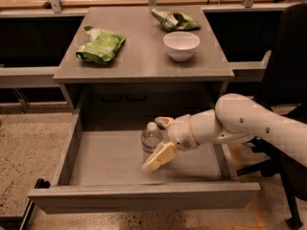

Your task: Pick water bottle from top drawer and place on counter

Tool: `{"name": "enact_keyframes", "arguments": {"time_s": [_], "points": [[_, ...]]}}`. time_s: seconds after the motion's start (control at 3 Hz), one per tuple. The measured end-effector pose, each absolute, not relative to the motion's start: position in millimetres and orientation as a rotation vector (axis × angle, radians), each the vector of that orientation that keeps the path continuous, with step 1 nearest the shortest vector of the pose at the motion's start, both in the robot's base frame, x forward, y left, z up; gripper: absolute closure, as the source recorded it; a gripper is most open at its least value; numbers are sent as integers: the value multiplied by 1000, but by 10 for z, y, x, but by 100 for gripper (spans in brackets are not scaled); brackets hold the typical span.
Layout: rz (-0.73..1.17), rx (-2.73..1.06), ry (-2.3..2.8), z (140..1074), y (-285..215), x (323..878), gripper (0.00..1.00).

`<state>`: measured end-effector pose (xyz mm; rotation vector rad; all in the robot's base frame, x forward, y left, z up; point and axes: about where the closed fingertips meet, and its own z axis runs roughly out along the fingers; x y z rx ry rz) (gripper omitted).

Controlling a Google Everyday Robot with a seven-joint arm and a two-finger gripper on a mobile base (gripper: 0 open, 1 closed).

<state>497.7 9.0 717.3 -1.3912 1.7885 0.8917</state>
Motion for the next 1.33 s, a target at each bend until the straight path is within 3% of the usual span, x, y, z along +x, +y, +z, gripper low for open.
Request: {"name": "enact_keyframes", "arguments": {"time_s": [0.33, 0.67, 1.33], "points": [[927, -1386, 1757, 7084, 277, 5032, 0], [941, -1384, 1738, 7074, 352, 5028, 18], [873, -1333, 1730, 7317, 254, 5015, 64]]}}
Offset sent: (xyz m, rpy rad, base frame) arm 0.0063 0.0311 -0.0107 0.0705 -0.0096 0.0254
